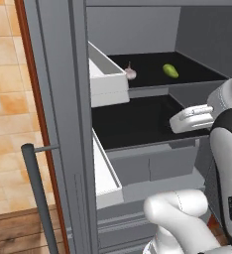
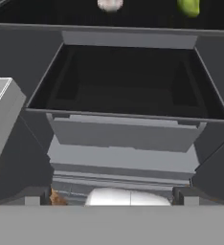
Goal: Retrieve the bottle and the shaker from the cabinet and place them next to the mixing bowl on the counter. Then add garlic from the fridge to the mixing bowl.
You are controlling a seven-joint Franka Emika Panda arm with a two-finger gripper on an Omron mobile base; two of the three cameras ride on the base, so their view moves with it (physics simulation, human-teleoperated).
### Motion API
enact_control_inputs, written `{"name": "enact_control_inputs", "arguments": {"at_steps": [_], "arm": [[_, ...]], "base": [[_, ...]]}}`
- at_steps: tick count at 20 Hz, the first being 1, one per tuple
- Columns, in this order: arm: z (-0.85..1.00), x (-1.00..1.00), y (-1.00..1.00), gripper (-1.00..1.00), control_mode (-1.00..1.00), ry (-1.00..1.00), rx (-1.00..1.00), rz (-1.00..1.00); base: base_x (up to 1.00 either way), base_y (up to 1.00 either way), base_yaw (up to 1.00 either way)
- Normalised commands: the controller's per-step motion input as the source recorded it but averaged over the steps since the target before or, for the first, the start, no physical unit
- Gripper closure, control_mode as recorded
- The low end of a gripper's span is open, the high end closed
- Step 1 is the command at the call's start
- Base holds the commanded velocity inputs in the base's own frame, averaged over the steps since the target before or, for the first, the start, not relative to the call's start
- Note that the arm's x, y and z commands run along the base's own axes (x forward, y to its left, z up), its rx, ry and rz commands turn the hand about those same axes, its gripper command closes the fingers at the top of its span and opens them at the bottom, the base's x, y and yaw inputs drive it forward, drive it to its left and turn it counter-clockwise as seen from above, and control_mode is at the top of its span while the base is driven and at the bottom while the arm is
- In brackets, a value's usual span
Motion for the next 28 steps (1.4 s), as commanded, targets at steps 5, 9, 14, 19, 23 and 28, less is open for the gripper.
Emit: {"name": "enact_control_inputs", "arguments": {"at_steps": [5,9,14,19,23,28], "arm": [[0.17,0.41,0.02,-1.0,-1.0,-0.21,0.0,0.01],[0.0,0.45,0.08,-1.0,-1.0,-0.26,0.0,0.01],[0.24,0.39,0.02,-1.0,-1.0,-0.12,0.04,0.03],[0.28,0.51,0.1,-1.0,-1.0,0.03,0.04,0.0],[0.0,0.54,0.07,-1.0,-1.0,0.01,0.02,0.0],[-0.01,0.61,0.04,-1.0,-1.0,0.01,0.03,-0.04]], "base": [[0.0,0.0,0.0],[0.0,0.0,0.0],[0.0,0.0,0.0],[0.0,0.0,0.0],[0.0,0.0,0.0],[0.0,0.0,0.0]]}}
